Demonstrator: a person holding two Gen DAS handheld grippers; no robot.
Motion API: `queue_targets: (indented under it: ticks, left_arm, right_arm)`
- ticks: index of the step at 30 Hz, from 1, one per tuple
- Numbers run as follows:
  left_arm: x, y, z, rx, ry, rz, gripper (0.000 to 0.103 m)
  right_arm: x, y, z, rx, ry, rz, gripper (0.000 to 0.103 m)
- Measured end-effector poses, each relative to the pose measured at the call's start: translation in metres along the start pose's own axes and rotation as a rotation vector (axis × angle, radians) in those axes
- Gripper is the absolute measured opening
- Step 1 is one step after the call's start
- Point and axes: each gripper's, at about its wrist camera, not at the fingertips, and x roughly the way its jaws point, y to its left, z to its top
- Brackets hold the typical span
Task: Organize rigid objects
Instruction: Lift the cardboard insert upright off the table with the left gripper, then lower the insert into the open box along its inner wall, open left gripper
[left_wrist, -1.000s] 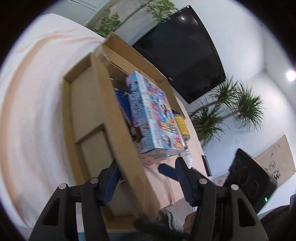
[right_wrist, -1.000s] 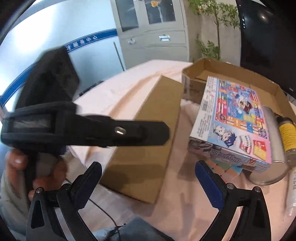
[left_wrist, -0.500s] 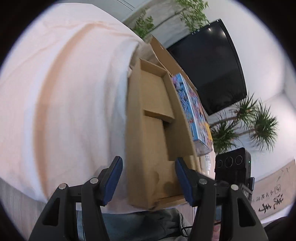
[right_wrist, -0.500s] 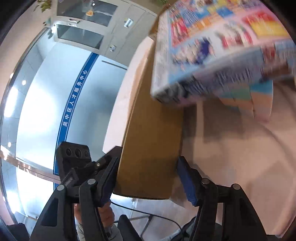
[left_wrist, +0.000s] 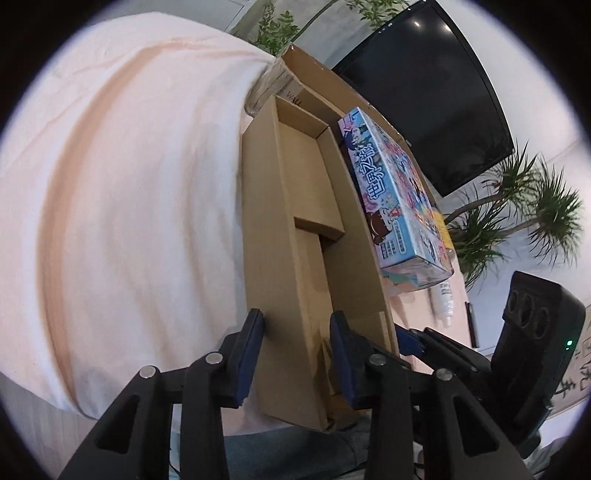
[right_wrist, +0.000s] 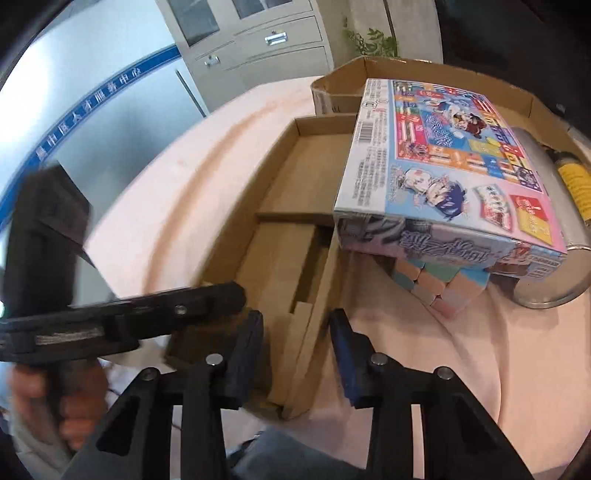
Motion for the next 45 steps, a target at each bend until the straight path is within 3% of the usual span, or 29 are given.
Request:
queue_targets:
  ticks: [2, 4, 6, 8, 10, 13, 14, 16, 23, 29, 37, 41, 45]
  left_arm:
    - [-0.007, -0.004, -0.003, 0.020, -0.021, 0.029, 0.035]
    - [-0.014, -0.005, -0.005, 0.012, -0.051, 0.003, 0.037]
    - [-0.023, -0.004, -0.006, 0.009, -0.085, -0.021, 0.044]
    - [-0.028, -0.006, -0.008, 0.015, -0.100, -0.016, 0.062]
    - [-0.023, -0.006, -0.009, 0.015, -0.084, -0.012, 0.063]
    - [-0.010, 0.000, -0.009, -0.013, -0.036, 0.051, 0.059]
    - [-0.007, 0.002, -0.011, -0.014, -0.027, 0.059, 0.045]
    - [-0.006, 0.004, -0.014, -0.013, -0.034, 0.104, 0.036]
    - [-0.027, 0.003, -0.032, 0.002, -0.124, 0.132, 0.032]
    - [-0.072, -0.015, -0.032, 0.031, -0.279, 0.129, 0.031]
    - [-0.107, -0.082, 0.030, 0.209, -0.391, 0.133, 0.031]
    - [-0.097, -0.120, 0.081, 0.280, -0.373, 0.121, 0.031]
    - [-0.080, -0.147, 0.130, 0.317, -0.334, 0.118, 0.031]
  right_arm:
    - [-0.005, 0.000, -0.003, 0.000, -0.005, -0.003, 0.026]
    - [-0.005, -0.006, -0.003, 0.007, 0.001, 0.013, 0.026]
    - [-0.002, -0.006, 0.001, 0.000, 0.005, 0.011, 0.026]
    - [-0.002, -0.005, 0.000, -0.004, 0.008, 0.004, 0.026]
    - [0.004, 0.002, 0.007, -0.002, 0.017, 0.001, 0.026]
    - [0.008, 0.008, 0.013, -0.006, 0.033, -0.001, 0.026]
    - [0.009, 0.009, 0.014, -0.010, 0.039, 0.000, 0.026]
    - [0.010, 0.014, 0.013, -0.026, 0.042, -0.010, 0.026]
    - [0.010, 0.031, 0.010, -0.062, 0.033, -0.027, 0.026]
    - [-0.023, 0.057, 0.018, -0.125, -0.093, -0.023, 0.025]
    - [-0.087, 0.056, 0.070, -0.170, -0.298, -0.047, 0.025]
    - [-0.112, 0.031, 0.114, -0.148, -0.355, -0.084, 0.025]
    - [-0.120, 0.000, 0.161, -0.103, -0.356, -0.099, 0.025]
